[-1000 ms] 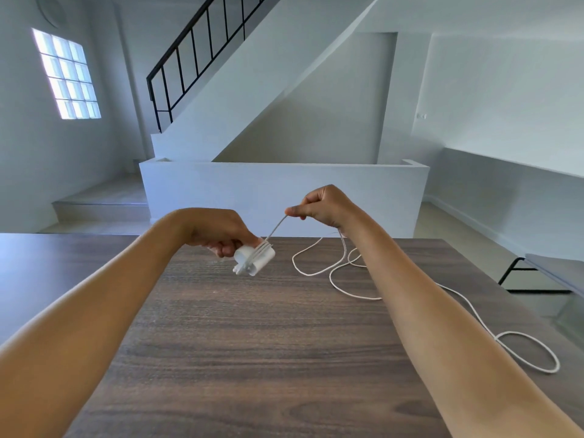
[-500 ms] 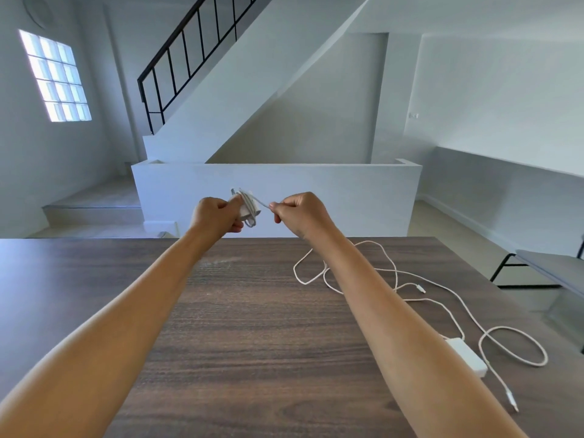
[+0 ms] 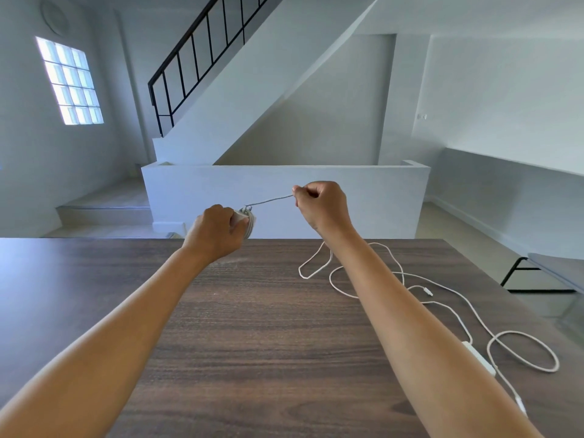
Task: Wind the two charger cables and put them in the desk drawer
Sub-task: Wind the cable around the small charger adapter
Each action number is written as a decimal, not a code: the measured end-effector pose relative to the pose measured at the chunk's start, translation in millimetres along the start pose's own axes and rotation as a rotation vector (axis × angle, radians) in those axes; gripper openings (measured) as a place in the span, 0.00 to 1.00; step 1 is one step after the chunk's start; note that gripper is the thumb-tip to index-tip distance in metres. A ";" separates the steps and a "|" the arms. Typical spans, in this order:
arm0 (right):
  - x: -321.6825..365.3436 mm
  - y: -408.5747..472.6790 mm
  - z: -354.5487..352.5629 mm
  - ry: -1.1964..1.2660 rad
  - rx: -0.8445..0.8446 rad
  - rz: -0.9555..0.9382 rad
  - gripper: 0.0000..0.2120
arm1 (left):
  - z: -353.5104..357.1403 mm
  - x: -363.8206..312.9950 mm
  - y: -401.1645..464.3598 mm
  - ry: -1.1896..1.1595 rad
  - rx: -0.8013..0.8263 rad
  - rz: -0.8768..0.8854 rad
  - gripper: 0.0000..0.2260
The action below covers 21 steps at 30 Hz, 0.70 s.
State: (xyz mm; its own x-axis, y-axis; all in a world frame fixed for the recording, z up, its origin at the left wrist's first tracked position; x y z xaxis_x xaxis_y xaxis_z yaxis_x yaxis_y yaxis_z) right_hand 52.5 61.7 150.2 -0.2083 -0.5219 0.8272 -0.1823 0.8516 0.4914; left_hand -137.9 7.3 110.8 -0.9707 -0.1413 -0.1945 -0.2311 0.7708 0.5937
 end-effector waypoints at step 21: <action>-21.5 -24.0 8.4 0.169 0.005 0.143 0.21 | -20.0 -41.9 6.0 -1.652 0.236 -0.676 0.09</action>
State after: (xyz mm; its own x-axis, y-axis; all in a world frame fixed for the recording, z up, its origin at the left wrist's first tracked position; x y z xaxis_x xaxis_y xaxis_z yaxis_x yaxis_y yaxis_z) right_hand 53.3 52.2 118.4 -0.0685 -0.3797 0.9226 -0.1669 0.9161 0.3647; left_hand -99.9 5.4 138.1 0.3743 0.1511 -0.9149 -0.3614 0.9324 0.0062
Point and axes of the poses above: each hand's wrist, its own y-axis towards the middle knuckle, its own z-axis out of the palm, x = y × z, the point moved 2 cm from there along y, towards the middle knuckle, and after that the axes turned 7 degrees about y, right-handed, at the moved point
